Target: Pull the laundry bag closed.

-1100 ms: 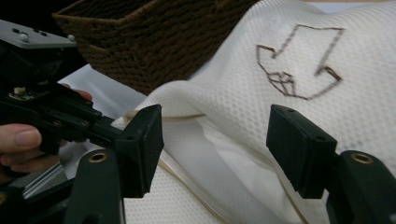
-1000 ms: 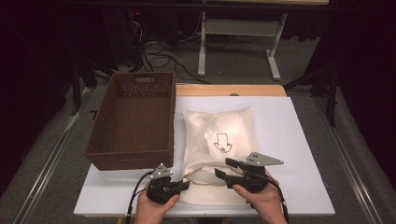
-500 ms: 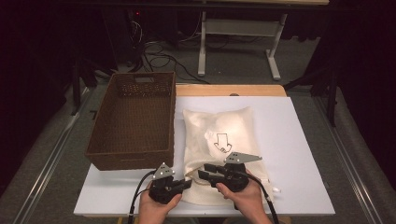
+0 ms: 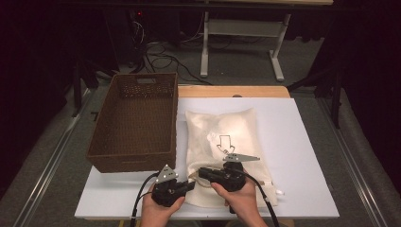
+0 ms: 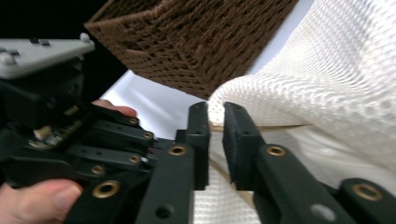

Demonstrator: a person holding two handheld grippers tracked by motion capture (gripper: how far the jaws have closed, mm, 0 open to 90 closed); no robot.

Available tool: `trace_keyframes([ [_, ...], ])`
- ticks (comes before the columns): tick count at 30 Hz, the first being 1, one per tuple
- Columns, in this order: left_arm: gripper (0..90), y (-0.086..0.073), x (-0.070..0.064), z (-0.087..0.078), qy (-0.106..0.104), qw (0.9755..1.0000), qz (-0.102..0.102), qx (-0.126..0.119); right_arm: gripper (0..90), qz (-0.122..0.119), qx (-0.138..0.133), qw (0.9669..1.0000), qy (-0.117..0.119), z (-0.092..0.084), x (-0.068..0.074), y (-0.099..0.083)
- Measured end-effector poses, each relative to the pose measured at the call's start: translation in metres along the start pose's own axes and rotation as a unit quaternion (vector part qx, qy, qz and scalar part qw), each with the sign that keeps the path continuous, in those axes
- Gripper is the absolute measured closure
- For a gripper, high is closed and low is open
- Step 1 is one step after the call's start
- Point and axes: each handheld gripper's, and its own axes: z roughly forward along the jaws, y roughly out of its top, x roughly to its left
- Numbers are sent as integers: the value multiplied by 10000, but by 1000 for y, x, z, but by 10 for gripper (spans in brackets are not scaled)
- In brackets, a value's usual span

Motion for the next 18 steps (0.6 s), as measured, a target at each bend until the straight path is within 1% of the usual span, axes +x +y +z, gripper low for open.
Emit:
trace_keyframes([
  [1, 853, 0, -1, 0, 50, 10000, 69, 27, 771, 169, 9, 9998, 112, 0, -1, 1],
  [2, 853, 0, -1, 0, 71, 9999, 105, 37, 749, 391, 24, 9990, 218, 1, -2, 2],
  [3, 853, 0, -2, 1, 95, 9999, 105, 15, 732, 491, 40, 9984, 273, 1, -2, 3],
  [4, 853, -1, -3, 1, 107, 9998, 172, 60, 716, 543, 61, 9981, 278, 2, -3, 4],
  [6, 853, -1, -3, 1, 139, 9997, 207, 67, 705, 566, 124, 9982, 154, 5, -4, 5],
  [8, 854, -1, -3, 0, 138, 9996, 227, 84, 704, 606, 163, 9978, 199, 10, -6, 6],
  [12, 855, -2, -4, 1, 182, 9994, 289, 109, 711, 613, 319, 9972, 300, 20, -4, 5],
  [13, 855, -3, -4, 1, 193, 9991, 340, 138, 718, 614, 352, 9970, 316, 21, -4, 5],
  [15, 855, -3, -4, 2, 207, 9990, 371, 160, 745, 621, 393, 9968, 327, 22, -3, 5],
  [18, 855, -4, -3, 1, 232, 9989, 379, 164, 785, 640, 485, 9962, 342, 23, -3, 5],
])
